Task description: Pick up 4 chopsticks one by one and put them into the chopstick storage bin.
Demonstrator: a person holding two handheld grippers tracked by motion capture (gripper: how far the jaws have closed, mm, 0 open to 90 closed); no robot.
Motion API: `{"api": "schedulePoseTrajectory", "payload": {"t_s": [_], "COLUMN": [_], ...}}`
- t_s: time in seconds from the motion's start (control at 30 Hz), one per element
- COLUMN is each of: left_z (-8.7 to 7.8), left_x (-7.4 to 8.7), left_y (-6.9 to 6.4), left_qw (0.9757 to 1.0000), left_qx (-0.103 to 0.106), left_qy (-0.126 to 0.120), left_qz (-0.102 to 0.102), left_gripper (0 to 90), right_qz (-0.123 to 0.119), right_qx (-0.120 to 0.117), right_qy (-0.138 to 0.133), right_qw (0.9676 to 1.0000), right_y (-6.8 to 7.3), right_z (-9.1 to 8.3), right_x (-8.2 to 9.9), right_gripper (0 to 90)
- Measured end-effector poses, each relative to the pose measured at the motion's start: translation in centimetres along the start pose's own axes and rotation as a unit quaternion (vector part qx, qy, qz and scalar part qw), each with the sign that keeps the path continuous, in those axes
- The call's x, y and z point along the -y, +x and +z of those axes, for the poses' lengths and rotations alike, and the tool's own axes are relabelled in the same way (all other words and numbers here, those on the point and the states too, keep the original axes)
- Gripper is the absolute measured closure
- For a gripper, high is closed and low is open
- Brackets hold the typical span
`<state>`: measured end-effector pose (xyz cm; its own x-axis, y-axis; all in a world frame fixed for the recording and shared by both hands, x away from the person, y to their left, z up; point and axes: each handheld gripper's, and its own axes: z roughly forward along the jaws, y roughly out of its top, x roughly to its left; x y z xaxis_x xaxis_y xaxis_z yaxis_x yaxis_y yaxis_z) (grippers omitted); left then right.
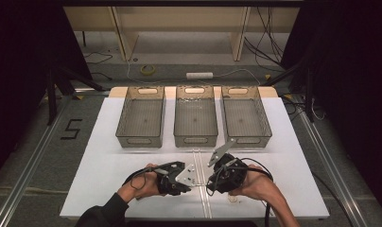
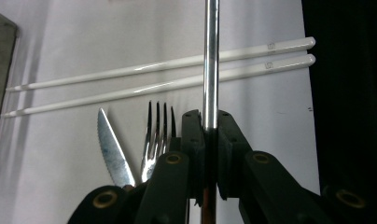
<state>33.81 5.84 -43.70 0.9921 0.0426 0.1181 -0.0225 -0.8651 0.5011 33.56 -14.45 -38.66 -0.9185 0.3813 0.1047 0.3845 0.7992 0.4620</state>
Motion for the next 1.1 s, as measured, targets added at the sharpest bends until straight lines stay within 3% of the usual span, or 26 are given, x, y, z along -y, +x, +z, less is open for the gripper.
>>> {"api": "schedulePoseTrajectory", "payload": {"t_s": [0.1, 0.2, 0.33, 0.4, 0.53, 0.63, 0.8, 0.87, 1.0, 1.1], "left_z": [-0.4, -0.6, -0.8, -0.9, -1.1, -1.5, -2.4, -2.7, -3.5, -4.1], "left_x": [0.2, 0.4, 0.6, 0.7, 1.2, 1.6, 2.3, 2.6, 3.0, 3.2], "left_y": [0.4, 0.8, 1.1, 1.4, 2.0, 2.4, 3.2, 3.4, 3.7, 4.0], "left_qw": [0.9997, 0.9985, 0.996, 0.9941, 0.9873, 0.983, 0.9748, 0.9715, 0.9669, 0.9619], "left_qx": [-0.011, -0.025, -0.04, -0.045, -0.055, -0.062, -0.071, -0.076, -0.082, -0.091], "left_qy": [0.003, 0.008, 0.015, 0.017, 0.016, 0.01, -0.008, -0.013, -0.022, -0.031], "left_qz": [-0.021, -0.047, -0.079, -0.098, -0.148, -0.172, -0.211, -0.224, -0.241, -0.256], "left_gripper": [83.1, 83.1, 83.0, 83.0, 83.0, 82.9, 82.9, 83.0, 83.0, 83.0], "right_qz": [0.02, 0.04, 0.062, 0.075, 0.1, 0.119, 0.149, 0.158, 0.148, 0.158], "right_qx": [0.009, 0.028, 0.066, 0.074, 0.097, 0.09, 0.095, 0.097, 0.138, 0.147], "right_qy": [-0.045, -0.094, -0.156, -0.178, -0.208, -0.242, -0.251, -0.27, -0.307, -0.308], "right_qw": [0.9987, 0.9944, 0.9836, 0.9784, 0.9681, 0.9587, 0.9518, 0.9448, 0.93, 0.9265], "right_y": [-0.3, -0.6, -1.0, -1.3, -1.8, -2.3, -3.0, -3.3, -3.4, -3.6], "right_z": [-0.8, -2.0, -3.7, -4.4, -5.2, -5.4, -4.8, -4.6, -4.1, -3.6], "right_x": [0.0, 0.2, 0.8, 1.2, 2.3, 3.4, 5.5, 6.5, 8.5, 9.6], "right_gripper": [54.0, 46.4, 40.4, 38.2, 34.8, 34.2, 29.9, 29.5, 28.4, 26.7]}}
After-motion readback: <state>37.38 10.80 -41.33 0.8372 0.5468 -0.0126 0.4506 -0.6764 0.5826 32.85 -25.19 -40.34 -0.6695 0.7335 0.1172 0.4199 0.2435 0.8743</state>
